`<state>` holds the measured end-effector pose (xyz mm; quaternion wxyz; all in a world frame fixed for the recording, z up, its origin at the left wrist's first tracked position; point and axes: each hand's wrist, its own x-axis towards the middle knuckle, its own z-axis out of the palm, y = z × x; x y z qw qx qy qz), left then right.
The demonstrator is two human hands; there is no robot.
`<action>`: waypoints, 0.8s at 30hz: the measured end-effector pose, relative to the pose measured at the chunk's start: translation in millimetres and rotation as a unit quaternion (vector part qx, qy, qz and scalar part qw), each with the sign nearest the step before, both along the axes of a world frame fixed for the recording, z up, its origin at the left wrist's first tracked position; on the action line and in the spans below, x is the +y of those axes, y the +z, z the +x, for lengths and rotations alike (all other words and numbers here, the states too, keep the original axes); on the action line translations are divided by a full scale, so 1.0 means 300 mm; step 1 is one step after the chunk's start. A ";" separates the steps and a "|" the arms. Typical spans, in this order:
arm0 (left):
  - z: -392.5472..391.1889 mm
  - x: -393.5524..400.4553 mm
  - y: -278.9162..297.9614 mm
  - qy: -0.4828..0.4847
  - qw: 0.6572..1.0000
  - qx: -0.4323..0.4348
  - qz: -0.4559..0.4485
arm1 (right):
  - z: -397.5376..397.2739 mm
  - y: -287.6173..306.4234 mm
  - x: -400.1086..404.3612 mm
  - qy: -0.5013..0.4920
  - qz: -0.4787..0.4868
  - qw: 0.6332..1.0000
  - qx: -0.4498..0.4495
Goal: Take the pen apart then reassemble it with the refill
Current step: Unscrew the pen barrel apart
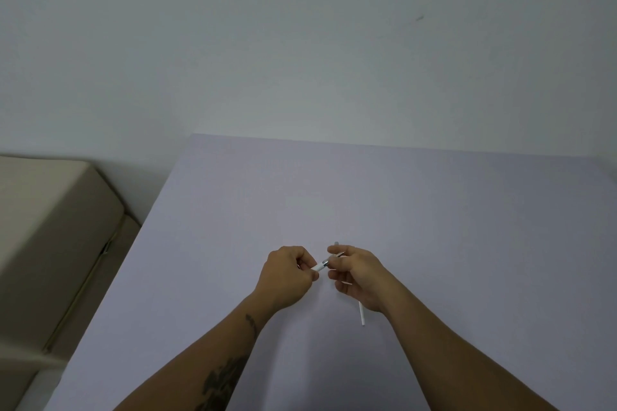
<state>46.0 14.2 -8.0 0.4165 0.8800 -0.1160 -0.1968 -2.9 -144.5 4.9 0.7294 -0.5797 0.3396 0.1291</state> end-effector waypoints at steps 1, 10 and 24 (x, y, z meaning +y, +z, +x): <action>-0.001 -0.001 0.001 0.000 1.000 0.000 0.000 | -0.002 -0.002 0.004 -0.002 0.002 1.000 0.003; -0.008 -0.002 -0.002 0.006 1.000 0.000 0.002 | 0.002 -0.011 0.013 -0.041 -0.018 0.999 -0.007; 0.001 -0.007 0.003 0.005 1.000 -0.012 -0.001 | 0.014 -0.015 0.040 -0.028 -0.072 0.997 0.006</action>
